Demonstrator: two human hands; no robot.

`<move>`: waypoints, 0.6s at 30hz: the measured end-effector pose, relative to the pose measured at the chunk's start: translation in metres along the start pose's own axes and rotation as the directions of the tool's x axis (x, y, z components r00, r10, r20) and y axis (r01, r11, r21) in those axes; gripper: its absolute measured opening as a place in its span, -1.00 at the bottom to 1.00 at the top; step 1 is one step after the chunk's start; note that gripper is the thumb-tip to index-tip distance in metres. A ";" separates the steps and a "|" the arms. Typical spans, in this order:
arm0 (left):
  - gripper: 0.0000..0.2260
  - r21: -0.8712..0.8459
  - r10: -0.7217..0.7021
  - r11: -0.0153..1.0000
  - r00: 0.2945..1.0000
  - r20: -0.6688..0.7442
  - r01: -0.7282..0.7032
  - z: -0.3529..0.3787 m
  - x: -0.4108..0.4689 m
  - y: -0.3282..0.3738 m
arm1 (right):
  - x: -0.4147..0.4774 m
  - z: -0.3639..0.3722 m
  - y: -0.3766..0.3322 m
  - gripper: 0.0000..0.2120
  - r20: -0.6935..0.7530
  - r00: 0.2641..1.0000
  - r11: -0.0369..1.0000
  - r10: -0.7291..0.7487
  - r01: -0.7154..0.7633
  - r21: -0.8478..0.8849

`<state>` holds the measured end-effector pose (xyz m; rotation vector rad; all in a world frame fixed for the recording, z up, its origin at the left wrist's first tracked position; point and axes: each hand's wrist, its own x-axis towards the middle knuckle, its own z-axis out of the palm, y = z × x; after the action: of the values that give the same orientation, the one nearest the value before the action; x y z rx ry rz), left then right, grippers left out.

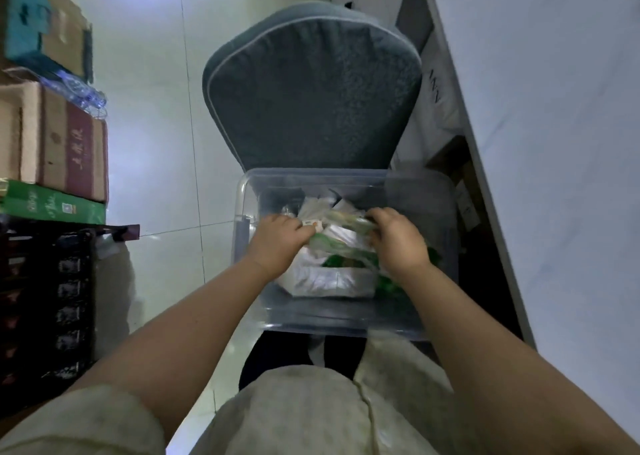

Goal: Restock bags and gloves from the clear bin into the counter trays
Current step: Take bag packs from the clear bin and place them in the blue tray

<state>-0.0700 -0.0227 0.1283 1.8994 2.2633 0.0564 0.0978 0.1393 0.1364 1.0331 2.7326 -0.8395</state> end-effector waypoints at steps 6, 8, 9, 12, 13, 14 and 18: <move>-0.60 -0.097 0.056 0.993 0.993 -0.107 -0.066 -0.047 -0.011 0.003 | -0.034 -0.053 -0.044 -0.68 -0.227 0.972 0.997 0.054 -0.063 -0.036; -0.61 -0.076 0.108 0.990 0.984 -0.144 -0.120 -0.060 -0.016 0.004 | -0.050 -0.065 -0.057 -0.72 -0.309 0.947 0.995 0.085 -0.099 -0.033; -0.62 -0.070 0.138 0.986 0.978 -0.159 -0.150 -0.066 -0.018 0.005 | -0.058 -0.069 -0.063 -0.73 -0.345 0.933 0.992 0.105 -0.122 -0.029; -0.61 -0.094 0.242 0.959 0.946 -0.215 -0.267 -0.086 -0.023 0.014 | -0.085 -0.078 -0.078 -0.72 -0.403 0.896 0.976 0.184 -0.215 -0.032; -0.63 -0.099 0.282 0.945 0.930 -0.236 -0.312 -0.094 -0.025 0.020 | -0.095 -0.081 -0.082 -0.70 -0.415 0.886 0.970 0.207 -0.241 -0.030; -0.66 -0.099 0.328 0.926 0.908 -0.260 -0.363 -0.103 -0.026 0.027 | -0.105 -0.085 -0.086 -0.69 -0.434 0.873 0.965 0.223 -0.261 -0.028; -0.77 -0.062 0.510 0.826 0.790 -0.340 -0.560 -0.141 -0.024 0.067 | -0.157 -0.110 -0.090 -0.68 -0.530 0.795 0.939 0.294 -0.344 0.005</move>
<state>-0.0243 -0.0218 0.2798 2.5194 1.7133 0.6385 0.1703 0.0506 0.3141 1.8765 2.8185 -0.4098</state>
